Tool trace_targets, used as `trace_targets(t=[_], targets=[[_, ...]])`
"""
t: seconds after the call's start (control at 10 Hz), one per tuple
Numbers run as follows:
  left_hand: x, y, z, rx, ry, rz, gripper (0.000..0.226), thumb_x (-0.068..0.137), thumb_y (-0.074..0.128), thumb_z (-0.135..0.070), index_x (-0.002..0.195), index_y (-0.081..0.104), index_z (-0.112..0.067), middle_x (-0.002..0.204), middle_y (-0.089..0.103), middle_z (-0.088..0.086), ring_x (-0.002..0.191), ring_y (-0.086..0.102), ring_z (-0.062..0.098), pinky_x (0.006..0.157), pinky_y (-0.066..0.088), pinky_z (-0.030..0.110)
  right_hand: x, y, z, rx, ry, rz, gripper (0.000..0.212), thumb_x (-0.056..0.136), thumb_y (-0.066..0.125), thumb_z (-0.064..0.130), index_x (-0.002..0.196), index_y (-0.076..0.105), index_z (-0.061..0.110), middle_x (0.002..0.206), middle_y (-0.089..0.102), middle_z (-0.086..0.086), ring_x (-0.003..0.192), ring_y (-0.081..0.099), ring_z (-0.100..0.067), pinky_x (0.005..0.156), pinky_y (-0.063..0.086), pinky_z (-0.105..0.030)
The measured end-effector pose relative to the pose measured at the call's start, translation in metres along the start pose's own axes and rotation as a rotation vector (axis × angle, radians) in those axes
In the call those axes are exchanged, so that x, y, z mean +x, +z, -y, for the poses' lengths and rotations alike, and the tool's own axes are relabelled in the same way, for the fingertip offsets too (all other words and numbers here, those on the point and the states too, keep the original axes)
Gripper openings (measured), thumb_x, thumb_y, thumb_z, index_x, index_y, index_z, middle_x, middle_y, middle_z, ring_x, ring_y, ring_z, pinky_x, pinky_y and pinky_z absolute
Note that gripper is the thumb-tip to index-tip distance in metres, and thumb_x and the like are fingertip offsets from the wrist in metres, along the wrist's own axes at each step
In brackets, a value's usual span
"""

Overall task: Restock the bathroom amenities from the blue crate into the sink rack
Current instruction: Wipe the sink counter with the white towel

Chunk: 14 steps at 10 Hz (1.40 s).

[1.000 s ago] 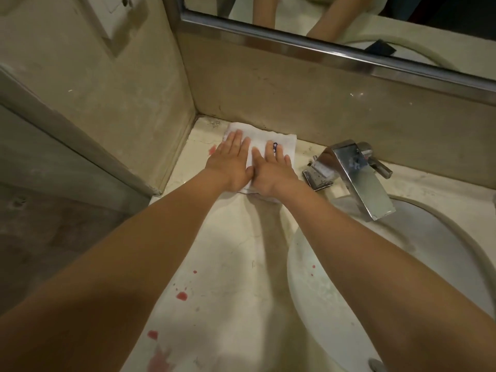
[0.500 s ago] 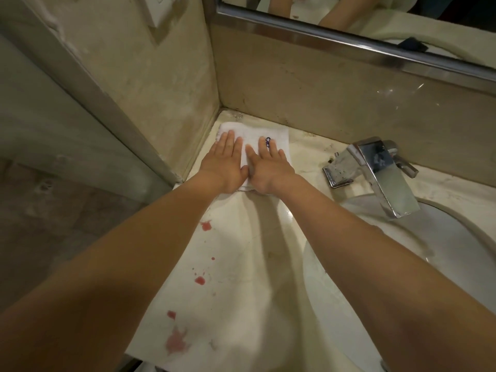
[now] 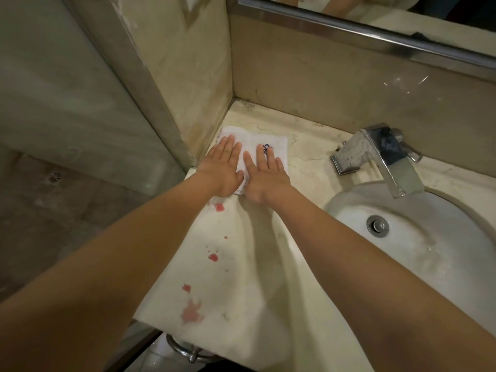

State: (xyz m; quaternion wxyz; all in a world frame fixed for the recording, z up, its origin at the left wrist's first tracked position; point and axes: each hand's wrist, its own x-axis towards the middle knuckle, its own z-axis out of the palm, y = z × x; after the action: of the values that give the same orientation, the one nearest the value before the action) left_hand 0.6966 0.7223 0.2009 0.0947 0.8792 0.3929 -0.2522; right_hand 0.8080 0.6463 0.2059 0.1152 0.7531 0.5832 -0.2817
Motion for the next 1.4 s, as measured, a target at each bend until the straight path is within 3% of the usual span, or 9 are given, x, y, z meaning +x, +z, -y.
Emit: trace_targets(t=[0.3,0.8,1.0,1.3,1.4], targets=[[-0.035,0.021,0.007,0.025,0.024,0.015,0.071,0.102,0.015,-0.046,0.151,-0.021,-0.008,0.157,-0.029,0.012,0.147,-0.024,0.024,0.121,-0.008,0.036,-0.03,0.024,0.023,-0.015,0.003,0.0,0.068,0.101,0.024,0.036,0.154,-0.018,0.025,0.158,-0.032,-0.007,0.145,-0.03,-0.026,0.121,-0.01,-0.043],[-0.105,0.063,0.018,0.019,0.042,0.041,0.07,0.103,0.014,-0.046,0.15,-0.022,-0.008,0.157,-0.031,0.011,0.146,-0.026,0.023,0.122,-0.007,0.037,-0.082,0.074,0.064,-0.021,-0.01,0.005,0.076,0.099,0.03,0.042,0.153,-0.021,0.024,0.156,-0.035,-0.008,0.143,-0.033,-0.027,0.12,-0.014,-0.044],[-0.135,0.081,0.025,0.009,0.039,0.08,0.071,0.103,0.013,-0.045,0.149,-0.024,-0.008,0.156,-0.033,0.011,0.145,-0.027,0.023,0.122,-0.006,0.038,-0.104,0.096,0.083,-0.032,-0.026,0.007,0.07,0.101,0.024,0.037,0.152,-0.022,0.025,0.156,-0.036,-0.008,0.143,-0.034,-0.027,0.119,-0.016,-0.043],[-0.185,0.11,0.03,-0.001,0.017,0.113,0.071,0.103,0.012,-0.046,0.148,-0.027,-0.007,0.154,-0.036,0.012,0.144,-0.03,0.025,0.122,-0.007,0.04,-0.14,0.12,0.107,-0.038,-0.07,0.052,0.087,0.096,0.042,0.041,0.152,-0.022,0.025,0.155,-0.037,-0.009,0.142,-0.035,-0.026,0.12,-0.014,-0.044],[-0.2,0.118,0.03,-0.004,0.008,0.123,0.071,0.103,0.012,-0.046,0.147,-0.027,-0.006,0.153,-0.036,0.013,0.143,-0.031,0.025,0.122,-0.007,0.04,-0.151,0.128,0.113,-0.044,-0.083,0.056,0.079,0.098,0.034,0.04,0.152,-0.022,0.026,0.155,-0.036,-0.008,0.142,-0.035,-0.026,0.12,-0.014,-0.044]])
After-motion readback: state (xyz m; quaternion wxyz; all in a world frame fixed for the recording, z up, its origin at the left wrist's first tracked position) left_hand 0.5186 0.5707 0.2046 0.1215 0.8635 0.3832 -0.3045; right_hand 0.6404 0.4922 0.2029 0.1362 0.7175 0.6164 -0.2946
